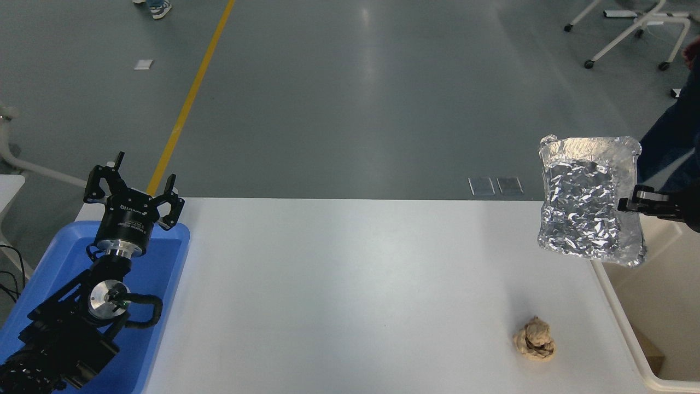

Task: Pick up foil plate and place in dustbin

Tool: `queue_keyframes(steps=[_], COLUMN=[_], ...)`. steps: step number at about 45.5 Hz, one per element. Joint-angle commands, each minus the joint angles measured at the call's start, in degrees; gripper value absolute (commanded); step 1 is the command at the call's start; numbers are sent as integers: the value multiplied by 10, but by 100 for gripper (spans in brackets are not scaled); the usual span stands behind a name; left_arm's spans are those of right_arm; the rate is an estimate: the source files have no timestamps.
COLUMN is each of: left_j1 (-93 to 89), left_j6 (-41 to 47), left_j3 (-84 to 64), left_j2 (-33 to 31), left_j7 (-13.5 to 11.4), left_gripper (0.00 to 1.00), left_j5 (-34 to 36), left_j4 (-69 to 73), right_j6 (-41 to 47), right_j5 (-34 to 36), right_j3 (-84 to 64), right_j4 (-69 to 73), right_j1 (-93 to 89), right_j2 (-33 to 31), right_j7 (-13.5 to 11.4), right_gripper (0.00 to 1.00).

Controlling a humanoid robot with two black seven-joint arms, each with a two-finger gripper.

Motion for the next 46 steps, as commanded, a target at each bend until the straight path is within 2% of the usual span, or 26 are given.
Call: queue_keyframes(steps=[1,15,27,38,46], left_j1=[0,0,0,0,0], left_j6=[0,0,0,0,0], left_j3=[0,0,0,0,0], left_j2=[0,0,0,0,0], left_j7=[0,0,0,0,0], left_gripper=[99,99,99,99,99], left_j5=[0,0,0,0,0], left_j4=[1,1,0,0,1], right_j6=[52,66,55,53,37], right_j5=[16,18,26,147,202], right_j3=[0,-3,7,62,79], right_j4=[-5,-27,-177,-391,-440], right_j1=[81,101,-4,-198,-274], right_j2=[18,18,17,57,65], right_j7=[-1,-1,-3,-4,-5], right_gripper=[0,0,0,0,0])
